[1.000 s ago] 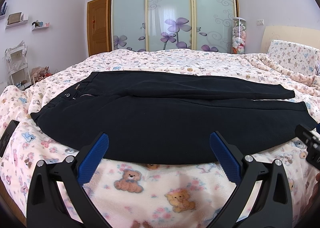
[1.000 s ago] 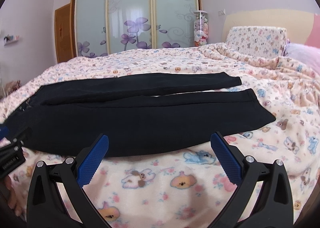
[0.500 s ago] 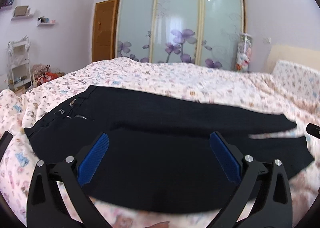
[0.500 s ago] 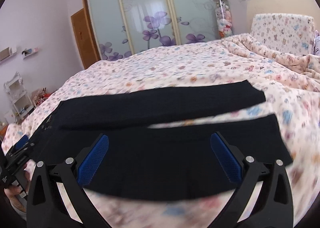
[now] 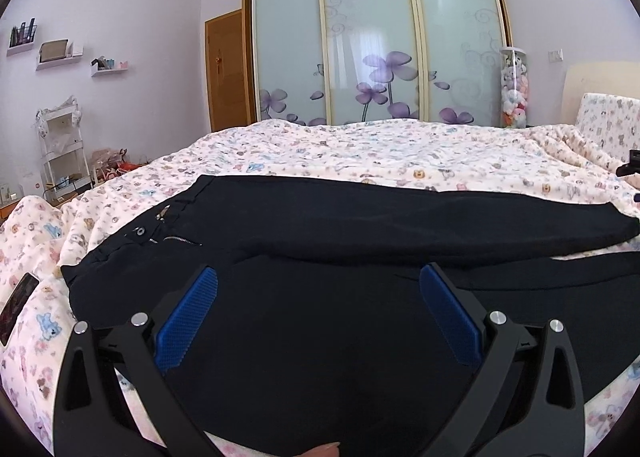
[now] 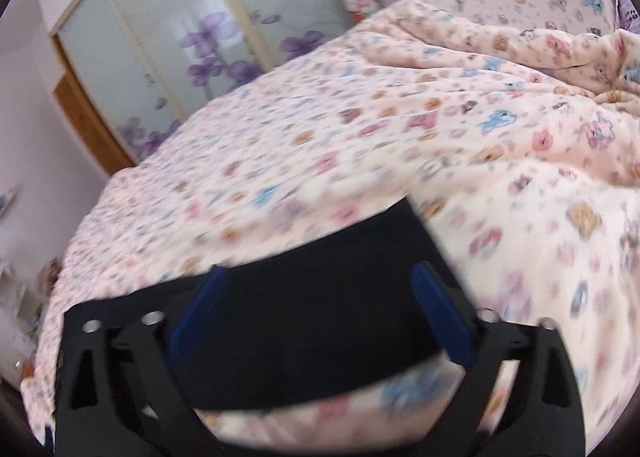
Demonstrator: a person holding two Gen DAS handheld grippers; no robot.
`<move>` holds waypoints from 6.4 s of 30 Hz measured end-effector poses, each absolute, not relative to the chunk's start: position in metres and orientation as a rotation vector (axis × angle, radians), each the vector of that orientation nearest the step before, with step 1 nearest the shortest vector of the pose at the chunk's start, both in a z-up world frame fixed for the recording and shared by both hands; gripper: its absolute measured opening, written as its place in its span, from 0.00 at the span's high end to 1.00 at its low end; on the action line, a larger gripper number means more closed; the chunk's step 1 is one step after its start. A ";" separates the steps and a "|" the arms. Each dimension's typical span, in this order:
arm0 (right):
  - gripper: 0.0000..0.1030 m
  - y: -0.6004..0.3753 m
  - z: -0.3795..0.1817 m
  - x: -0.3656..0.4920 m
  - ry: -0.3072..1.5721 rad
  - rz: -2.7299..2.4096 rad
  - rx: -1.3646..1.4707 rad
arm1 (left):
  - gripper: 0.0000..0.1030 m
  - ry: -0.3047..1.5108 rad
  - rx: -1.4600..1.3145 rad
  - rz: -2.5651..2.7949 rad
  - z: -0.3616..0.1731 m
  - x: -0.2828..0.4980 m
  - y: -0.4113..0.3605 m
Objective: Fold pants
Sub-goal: 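Move the right gripper to the trouser leg hems and grasp them, then lift the hems with the right gripper and carry them toward the waistband, then lay the hems over the waistband with the right gripper, folding the legs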
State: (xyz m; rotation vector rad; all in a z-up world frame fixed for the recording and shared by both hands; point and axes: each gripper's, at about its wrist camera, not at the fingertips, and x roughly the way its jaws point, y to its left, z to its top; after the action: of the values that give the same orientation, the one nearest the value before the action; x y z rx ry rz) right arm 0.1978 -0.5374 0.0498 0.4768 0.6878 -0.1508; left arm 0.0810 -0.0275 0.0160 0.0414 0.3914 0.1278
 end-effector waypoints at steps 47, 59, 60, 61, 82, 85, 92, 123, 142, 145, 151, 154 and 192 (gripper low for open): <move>0.43 -0.495 0.008 -0.008 0.832 -0.182 0.422 | 0.02 0.413 -0.237 0.055 0.016 0.080 0.026; 0.52 -0.521 -0.030 -0.052 0.847 -0.216 1.232 | 0.02 0.438 -0.261 0.056 0.018 0.083 0.033; 0.52 -0.522 -0.032 -0.051 0.831 -0.209 1.264 | 0.02 0.443 -0.265 0.052 0.018 0.084 0.033; 0.52 -0.523 -0.035 -0.050 0.822 -0.199 1.306 | 0.02 0.450 -0.270 0.048 0.017 0.085 0.033; 0.91 -0.526 -0.019 -0.025 0.812 -0.326 0.739 | 0.02 0.453 -0.291 0.034 0.020 0.085 0.037; 0.89 -0.530 -0.001 -0.042 0.805 -0.353 0.801 | 0.02 0.462 -0.286 0.031 0.019 0.086 0.036; 0.39 -0.434 0.044 -0.003 0.711 0.067 0.905 | 0.02 0.487 -0.268 0.034 0.017 0.087 0.031; 0.95 -0.315 -0.064 0.127 0.662 0.155 1.420 | 0.02 0.564 -0.125 0.021 0.007 0.102 0.007; 0.82 -0.340 -0.054 0.106 0.627 0.227 1.348 | 0.02 0.590 -0.108 0.028 0.001 0.106 0.005; 0.64 -0.334 -0.048 0.106 0.627 0.263 1.327 | 0.02 0.595 -0.106 0.030 0.000 0.106 0.005; 0.64 -0.317 -0.058 0.122 0.675 0.324 1.406 | 0.02 0.599 -0.106 0.031 -0.001 0.107 0.005; 0.64 -0.310 -0.062 0.129 0.677 0.315 1.425 | 0.02 0.600 -0.106 0.032 -0.001 0.106 0.005; 0.55 -0.313 -0.066 0.130 0.673 0.203 1.520 | 0.02 0.665 -0.208 -0.019 -0.010 0.114 0.016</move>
State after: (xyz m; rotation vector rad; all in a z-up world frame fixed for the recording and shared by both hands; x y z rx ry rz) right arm 0.1305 -0.3131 -0.0663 1.5201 0.6726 0.2034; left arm 0.1138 0.0157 -0.0099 -0.2084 0.6652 -0.0190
